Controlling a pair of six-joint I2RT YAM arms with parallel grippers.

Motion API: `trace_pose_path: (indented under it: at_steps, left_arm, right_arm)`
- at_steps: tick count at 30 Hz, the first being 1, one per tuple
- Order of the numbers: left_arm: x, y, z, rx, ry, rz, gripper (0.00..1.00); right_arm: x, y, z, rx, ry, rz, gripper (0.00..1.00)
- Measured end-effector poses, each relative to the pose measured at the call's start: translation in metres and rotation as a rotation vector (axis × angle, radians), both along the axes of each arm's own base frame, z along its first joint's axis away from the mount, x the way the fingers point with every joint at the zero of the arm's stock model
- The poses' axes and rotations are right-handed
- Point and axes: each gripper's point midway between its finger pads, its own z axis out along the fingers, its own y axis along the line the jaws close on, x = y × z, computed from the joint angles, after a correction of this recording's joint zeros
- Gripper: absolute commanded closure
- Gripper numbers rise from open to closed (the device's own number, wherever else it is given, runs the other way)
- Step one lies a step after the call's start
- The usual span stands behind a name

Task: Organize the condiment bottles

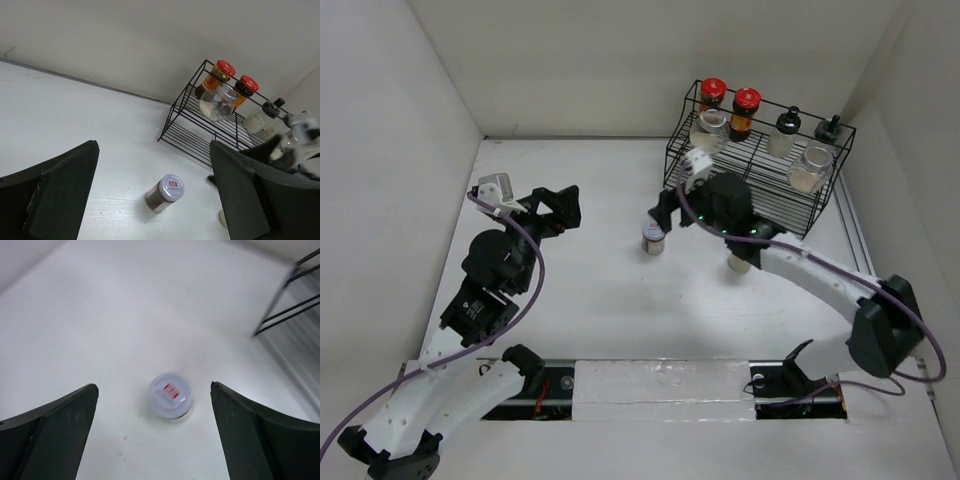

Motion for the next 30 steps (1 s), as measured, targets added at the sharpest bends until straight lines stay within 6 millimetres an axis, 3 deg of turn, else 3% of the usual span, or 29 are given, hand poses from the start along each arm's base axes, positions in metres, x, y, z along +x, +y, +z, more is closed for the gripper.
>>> trace_pose_path:
  at_steps: [2,4,6,9,13,19,24,27,30]
  left_arm:
    - [-0.001,0.001,0.001,-0.003,-0.004,0.003,0.12]
    - [-0.001,0.002,0.002,-0.004,-0.005,0.004,0.12]
    - [-0.002,0.002,0.003,-0.006,-0.008,0.004,0.12]
    - [-0.002,0.002,0.003,-0.006,-0.009,0.004,0.12]
    - [-0.002,0.002,0.003,-0.007,-0.01,0.004,0.12]
    - [-0.002,0.002,0.003,-0.007,-0.01,0.003,0.12]
    - [-0.003,0.003,0.004,-0.01,-0.014,0.003,0.12]
    - [-0.004,0.003,0.005,-0.012,-0.017,0.002,0.12]
    - [-0.004,0.003,0.005,-0.012,-0.017,0.001,0.12]
  right_arm:
    - [-0.013,0.034,-0.05,-0.089,0.091,0.084,0.0]
    - [-0.019,0.049,-0.093,-0.163,0.167,0.127,0.0]
    - [-0.019,0.052,-0.13,-0.227,0.242,0.135,0.0]
    - [-0.008,0.054,-0.16,-0.283,0.29,0.112,0.0]
    - [0.001,0.058,-0.165,-0.303,0.289,0.089,0.0]
    - [0.017,0.063,-0.155,-0.299,0.25,0.054,0.18]
    - [0.02,0.055,-0.163,-0.33,0.263,0.015,0.04]
    - [0.019,0.051,-0.167,-0.351,0.275,-0.002,0.02]
    - [0.017,0.05,-0.169,-0.365,0.276,-0.011,0.16]
